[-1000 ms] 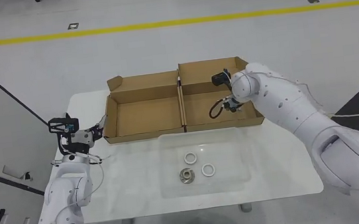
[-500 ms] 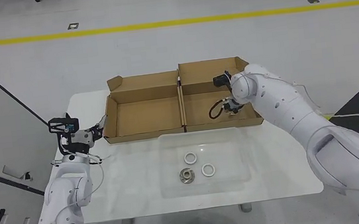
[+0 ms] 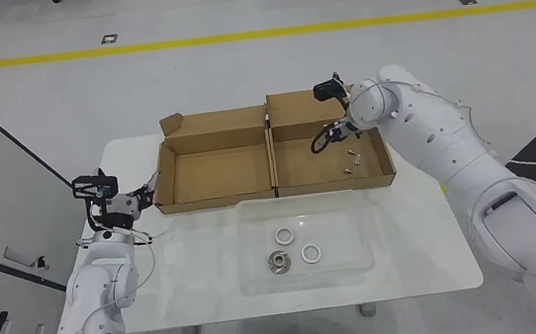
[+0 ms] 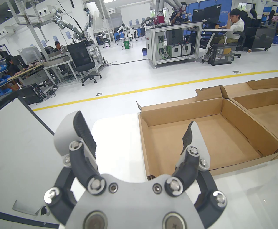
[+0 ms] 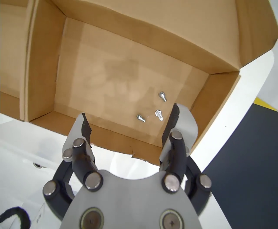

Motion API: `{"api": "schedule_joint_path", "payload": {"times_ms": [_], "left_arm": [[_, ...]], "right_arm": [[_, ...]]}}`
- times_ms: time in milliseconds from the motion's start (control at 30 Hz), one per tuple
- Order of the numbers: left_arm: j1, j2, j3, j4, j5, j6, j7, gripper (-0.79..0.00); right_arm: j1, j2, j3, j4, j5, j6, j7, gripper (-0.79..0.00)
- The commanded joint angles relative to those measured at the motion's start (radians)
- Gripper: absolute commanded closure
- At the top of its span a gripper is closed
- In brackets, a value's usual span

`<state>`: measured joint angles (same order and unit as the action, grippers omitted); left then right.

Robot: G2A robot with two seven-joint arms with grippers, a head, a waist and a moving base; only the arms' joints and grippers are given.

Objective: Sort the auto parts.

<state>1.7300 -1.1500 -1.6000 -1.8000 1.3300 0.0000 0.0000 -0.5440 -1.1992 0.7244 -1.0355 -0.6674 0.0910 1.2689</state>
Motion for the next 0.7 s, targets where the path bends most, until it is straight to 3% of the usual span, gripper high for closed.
{"api": "schedule_joint_path", "payload": {"times_ms": [0, 433, 667], "left_arm": [[0.0, 0.0, 0.0, 0.0, 0.0, 0.0, 0.0, -0.785], [0.0, 0.0, 0.0, 0.0, 0.0, 0.0, 0.0, -0.785], [0.0, 0.0, 0.0, 0.0, 0.0, 0.0, 0.0, -0.785]], "right_arm": [[-0.014, 0.018, 0.036, -0.061, -0.006, -0.01, 0.03, -0.785], [-0.189, 0.12, 0.309, -0.48, 0.008, 0.012, 0.199, -0.785], [-0.293, 0.155, 0.527, -0.62, 0.253, 0.046, 0.248, -0.785]]}}
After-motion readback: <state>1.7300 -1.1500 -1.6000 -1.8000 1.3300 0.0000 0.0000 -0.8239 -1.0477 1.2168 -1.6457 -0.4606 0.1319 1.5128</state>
